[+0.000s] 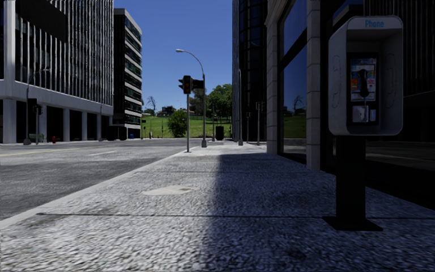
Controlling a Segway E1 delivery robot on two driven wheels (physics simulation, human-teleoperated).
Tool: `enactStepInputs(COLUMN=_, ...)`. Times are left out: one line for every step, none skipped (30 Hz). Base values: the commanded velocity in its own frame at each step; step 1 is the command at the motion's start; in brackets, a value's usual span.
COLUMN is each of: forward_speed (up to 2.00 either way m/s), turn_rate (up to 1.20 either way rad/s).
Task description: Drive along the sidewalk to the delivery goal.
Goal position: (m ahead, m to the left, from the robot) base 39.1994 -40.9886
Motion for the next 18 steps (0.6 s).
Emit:
enactStepInputs(forward_speed=2.0, turn_rate=0.0)
enactStepInputs(forward_speed=2.0, turn_rate=0.0)
enactStepInputs(forward_speed=2.0, turn_rate=0.0)
enactStepInputs(forward_speed=2.0, turn_rate=0.0)
enactStepInputs(forward_speed=2.0, turn_rate=0.0)
enactStepInputs(forward_speed=2.0, turn_rate=0.0)
enactStepInputs(forward_speed=2.0, turn_rate=0.0)
enactStepInputs(forward_speed=2.0, turn_rate=0.0)
enactStepInputs(forward_speed=2.0, turn_rate=0.0)
enactStepInputs(forward_speed=2.0, turn_rate=0.0)
enactStepInputs(forward_speed=2.0, turn_rate=0.0)
enactStepInputs(forward_speed=2.0, turn_rate=0.0)
enactStepInputs(forward_speed=2.0, turn_rate=0.0)
enactStepInputs(forward_speed=2.0, turn_rate=0.0)
enactStepInputs(forward_speed=2.0, turn_rate=0.0)
enactStepInputs(forward_speed=2.0, turn_rate=0.0)
enactStepInputs(forward_speed=2.0, turn_rate=0.0)
enactStepInputs(forward_speed=2.0, turn_rate=0.0)
